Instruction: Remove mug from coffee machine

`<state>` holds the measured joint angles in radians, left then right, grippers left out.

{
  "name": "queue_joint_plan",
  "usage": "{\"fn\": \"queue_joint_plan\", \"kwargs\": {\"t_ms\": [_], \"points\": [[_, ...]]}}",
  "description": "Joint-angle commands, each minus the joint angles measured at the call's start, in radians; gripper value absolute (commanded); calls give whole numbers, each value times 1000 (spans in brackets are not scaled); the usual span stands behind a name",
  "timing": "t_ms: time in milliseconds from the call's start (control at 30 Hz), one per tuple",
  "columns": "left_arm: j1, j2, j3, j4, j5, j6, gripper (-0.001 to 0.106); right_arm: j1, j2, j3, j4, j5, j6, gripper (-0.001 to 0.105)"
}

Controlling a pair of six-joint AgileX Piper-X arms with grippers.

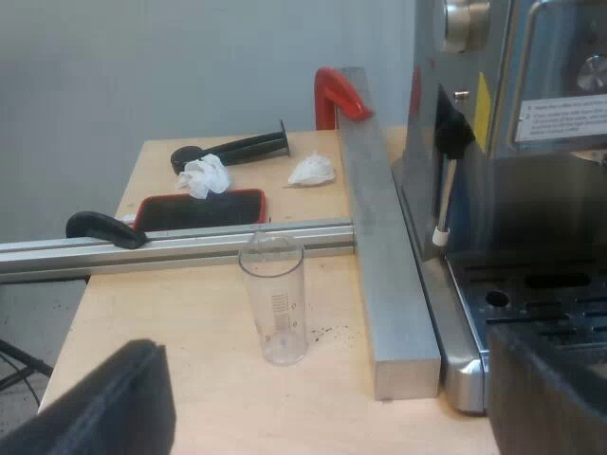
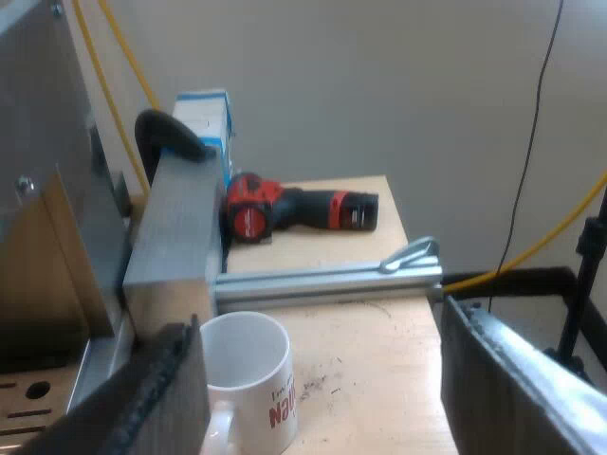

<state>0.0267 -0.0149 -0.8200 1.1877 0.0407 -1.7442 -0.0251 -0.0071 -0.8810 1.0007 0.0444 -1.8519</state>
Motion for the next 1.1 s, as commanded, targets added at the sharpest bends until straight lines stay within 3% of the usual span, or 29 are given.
{"fn": "queue_joint_plan", "kwargs": {"t_ms": [33, 267, 700, 900, 1100], "points": [[0, -139, 20, -45, -11, -1, 70, -1, -47, 20, -29, -5, -12, 57], [0, -139, 116, -154, 1, -1, 70, -1, -45, 139, -61, -5, -7, 57], [0, -135, 298, -162, 1, -1, 70, -1, -45, 321, -45, -5, -7, 57], [0, -135, 314, -187, 1, -4, 70, -1, -44, 383, -31, -5, -7, 57], [0, -135, 314, -187, 1, -4, 70, -1, -44, 387, -37, -5, -7, 57]]}}
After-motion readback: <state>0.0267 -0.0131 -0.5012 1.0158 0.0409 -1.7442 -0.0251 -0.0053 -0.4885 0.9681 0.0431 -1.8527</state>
